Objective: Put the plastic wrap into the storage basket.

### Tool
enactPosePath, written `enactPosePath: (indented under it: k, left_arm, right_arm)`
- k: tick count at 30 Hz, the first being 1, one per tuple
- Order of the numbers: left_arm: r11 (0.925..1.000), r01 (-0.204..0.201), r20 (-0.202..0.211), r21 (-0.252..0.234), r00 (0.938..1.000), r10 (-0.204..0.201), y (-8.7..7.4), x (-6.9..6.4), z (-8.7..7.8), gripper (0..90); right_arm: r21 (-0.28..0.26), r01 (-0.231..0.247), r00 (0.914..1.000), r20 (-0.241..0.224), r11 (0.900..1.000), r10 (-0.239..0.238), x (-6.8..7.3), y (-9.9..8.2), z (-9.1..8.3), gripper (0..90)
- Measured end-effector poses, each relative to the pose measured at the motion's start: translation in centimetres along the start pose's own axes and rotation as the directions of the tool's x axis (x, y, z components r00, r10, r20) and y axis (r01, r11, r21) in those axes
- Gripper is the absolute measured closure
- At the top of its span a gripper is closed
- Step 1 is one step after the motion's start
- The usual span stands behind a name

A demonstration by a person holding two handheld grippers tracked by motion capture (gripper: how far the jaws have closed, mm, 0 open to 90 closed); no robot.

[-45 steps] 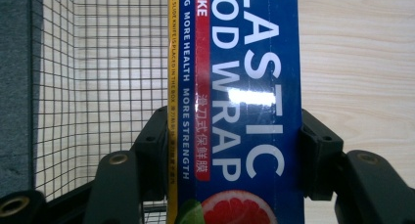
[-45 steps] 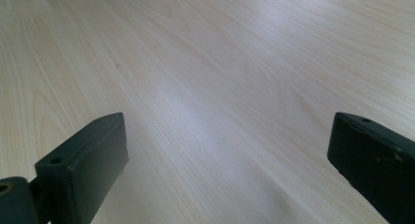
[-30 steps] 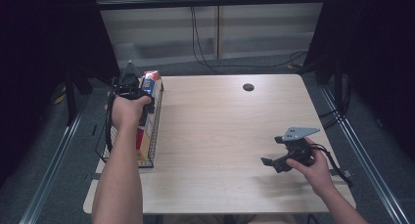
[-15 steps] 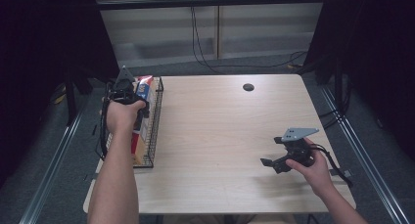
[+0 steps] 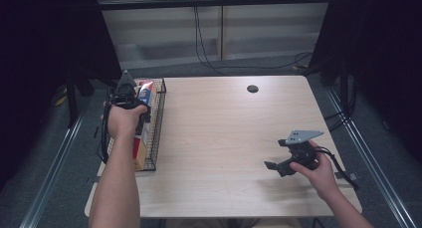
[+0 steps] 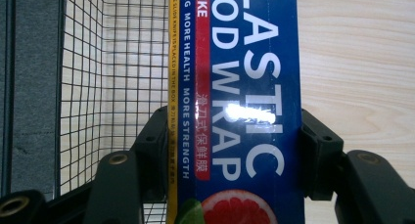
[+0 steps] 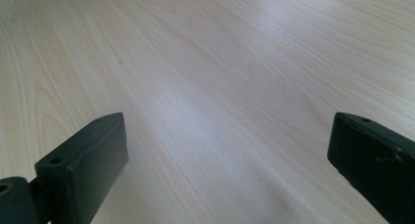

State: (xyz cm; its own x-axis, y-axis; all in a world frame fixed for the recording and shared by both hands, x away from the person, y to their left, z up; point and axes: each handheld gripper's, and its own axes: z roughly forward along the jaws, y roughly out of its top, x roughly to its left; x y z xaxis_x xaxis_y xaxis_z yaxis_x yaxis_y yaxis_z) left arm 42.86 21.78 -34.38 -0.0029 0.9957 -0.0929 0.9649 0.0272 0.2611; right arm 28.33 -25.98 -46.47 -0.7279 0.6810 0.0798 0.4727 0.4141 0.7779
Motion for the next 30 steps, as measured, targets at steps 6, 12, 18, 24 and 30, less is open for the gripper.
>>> enactPosePath:
  k: [6,12,18,24,30]
  left_arm:
    - [0.9999,-0.004,-0.007,0.011,1.0,0.004,-0.1,0.1,0.6,42.4]
    - [0.9999,-0.001,-0.008,0.016,1.0,0.001,-0.2,0.0,1.0,42.4]
    - [0.9998,0.001,-0.007,0.022,1.0,-0.001,-0.3,0.2,1.4,42.4]
    - [0.9997,0.001,-0.014,0.023,0.9999,-0.001,-0.3,0.3,1.7,42.3]
    - [0.9996,-0.004,-0.019,0.028,0.9998,0.004,-0.3,0.4,2.1,42.3]
  right_arm:
    - [-0.002,-0.001,1.0,0.001,1.0,0.001,0.0,0.0,0.0,1.0]
    - [0.0,0.001,1.0,0.0,1.0,-0.001,0.0,0.0,0.0,1.0]
    - [-0.001,-0.001,1.0,0.002,1.0,0.001,0.0,0.0,0.0,1.0]
    - [0.003,0.002,1.0,-0.001,1.0,-0.002,0.0,0.0,0.1,1.0]
    - [0.003,0.002,1.0,-0.001,1.0,-0.002,0.0,0.0,0.0,1.0]
